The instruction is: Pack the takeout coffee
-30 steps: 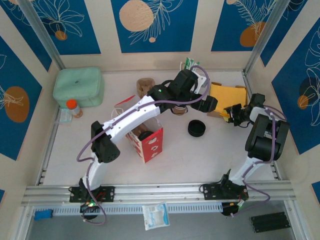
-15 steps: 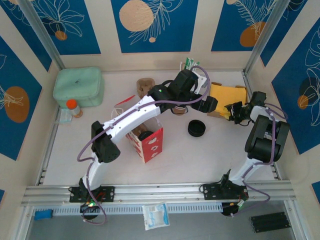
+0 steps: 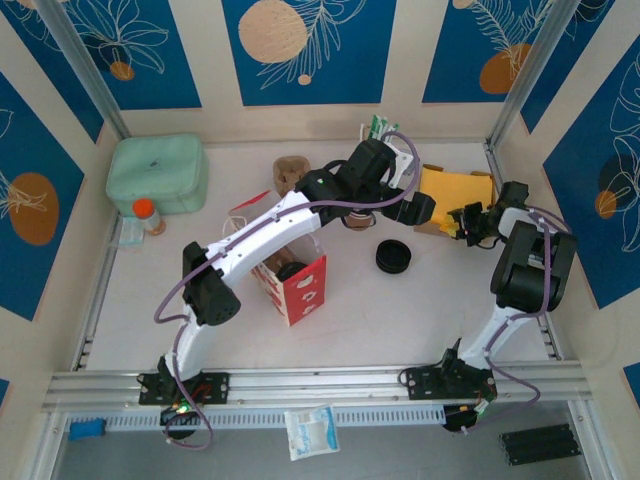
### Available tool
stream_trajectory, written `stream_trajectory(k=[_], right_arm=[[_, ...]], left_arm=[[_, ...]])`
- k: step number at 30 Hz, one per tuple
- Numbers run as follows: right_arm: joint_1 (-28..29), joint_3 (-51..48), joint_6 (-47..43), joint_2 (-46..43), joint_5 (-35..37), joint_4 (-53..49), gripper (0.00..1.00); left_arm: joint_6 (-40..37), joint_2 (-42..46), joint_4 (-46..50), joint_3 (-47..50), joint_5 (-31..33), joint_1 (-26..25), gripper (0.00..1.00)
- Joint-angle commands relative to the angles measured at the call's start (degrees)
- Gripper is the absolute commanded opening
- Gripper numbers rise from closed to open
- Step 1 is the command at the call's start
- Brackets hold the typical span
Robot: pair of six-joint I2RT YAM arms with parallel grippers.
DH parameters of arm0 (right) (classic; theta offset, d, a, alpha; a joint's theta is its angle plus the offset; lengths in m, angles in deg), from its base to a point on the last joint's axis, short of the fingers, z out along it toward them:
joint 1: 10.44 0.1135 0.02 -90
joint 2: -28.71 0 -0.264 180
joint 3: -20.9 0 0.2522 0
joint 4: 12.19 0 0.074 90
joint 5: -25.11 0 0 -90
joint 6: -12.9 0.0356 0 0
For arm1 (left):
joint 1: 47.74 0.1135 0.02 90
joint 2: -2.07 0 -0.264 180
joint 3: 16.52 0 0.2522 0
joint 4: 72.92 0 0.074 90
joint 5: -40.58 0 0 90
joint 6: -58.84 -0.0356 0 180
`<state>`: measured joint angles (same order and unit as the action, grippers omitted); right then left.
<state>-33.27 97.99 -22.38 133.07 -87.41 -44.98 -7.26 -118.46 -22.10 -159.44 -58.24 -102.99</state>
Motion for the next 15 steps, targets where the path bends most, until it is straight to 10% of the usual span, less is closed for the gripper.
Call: stream_trajectory(k=[1,15], right_arm=[[0.44,1.51,0.73,1.26,-0.55,-0.05,0.25],[0.55,-1.44,1.66,1.56,-1.29,2.12,0.29]], left_arm=[[-0.56,-1.39,-0.21,-2.32,-1.06,0.40,0.99],[-0.44,-1.58,-0.23,-2.32,-1.38,0.53,0.99]])
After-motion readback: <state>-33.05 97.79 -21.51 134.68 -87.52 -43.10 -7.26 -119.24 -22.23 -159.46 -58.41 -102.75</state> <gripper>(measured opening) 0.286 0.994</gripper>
